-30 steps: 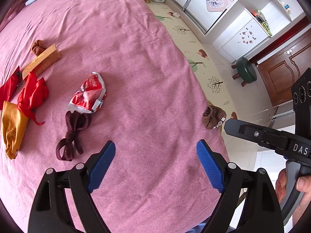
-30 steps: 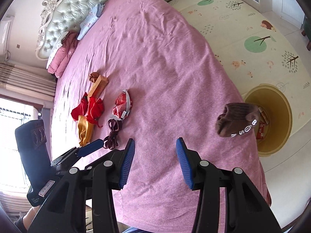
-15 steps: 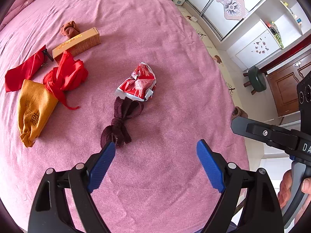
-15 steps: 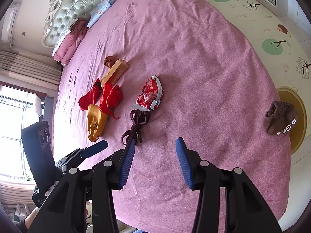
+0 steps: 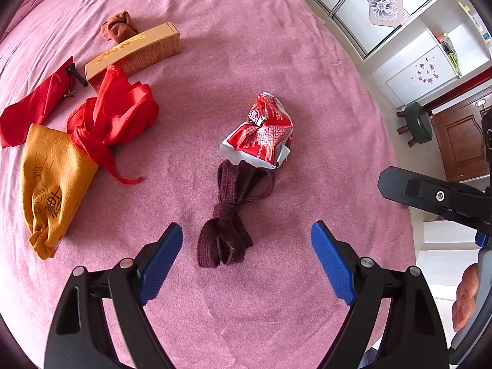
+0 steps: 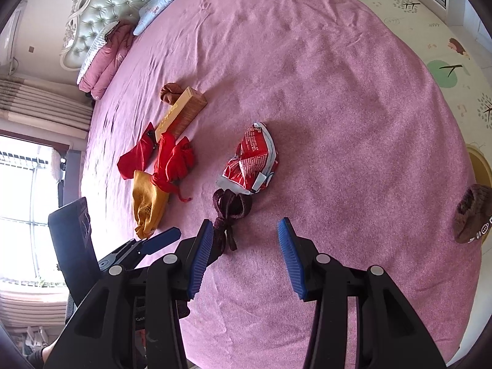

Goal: Collect trash
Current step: 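Grasp the maroon strap with the left gripper while the right grasps the red-silver wrapper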

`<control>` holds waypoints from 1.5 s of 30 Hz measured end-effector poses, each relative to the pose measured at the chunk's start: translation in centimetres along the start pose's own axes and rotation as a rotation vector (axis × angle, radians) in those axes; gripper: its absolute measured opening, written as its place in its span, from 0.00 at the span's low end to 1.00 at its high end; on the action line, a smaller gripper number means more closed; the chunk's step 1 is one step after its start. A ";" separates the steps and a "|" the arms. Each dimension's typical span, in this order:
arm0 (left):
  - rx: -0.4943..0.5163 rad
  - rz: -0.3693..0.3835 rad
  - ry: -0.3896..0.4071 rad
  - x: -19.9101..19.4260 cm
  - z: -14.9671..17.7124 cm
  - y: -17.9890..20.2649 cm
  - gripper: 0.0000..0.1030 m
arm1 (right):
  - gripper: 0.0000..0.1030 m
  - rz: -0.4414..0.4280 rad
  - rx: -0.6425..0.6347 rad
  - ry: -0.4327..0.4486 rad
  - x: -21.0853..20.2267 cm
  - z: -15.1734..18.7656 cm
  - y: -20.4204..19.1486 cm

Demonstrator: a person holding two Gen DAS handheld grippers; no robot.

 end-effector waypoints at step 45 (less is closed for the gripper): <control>-0.226 0.122 -0.040 1.7 -1.6 -8.6 0.21 | 0.44 0.000 0.129 -0.115 10.6 -6.9 0.9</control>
Point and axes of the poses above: each gripper's, at about its wrist camera, not at the fingertips, and x roughly the way its jaws point, y to its right, z to its underside, the point moved 2 cm from there along x, roughly the way its jaws point, and after that the axes turned 2 degrees about -y, right-handed, at the moved point
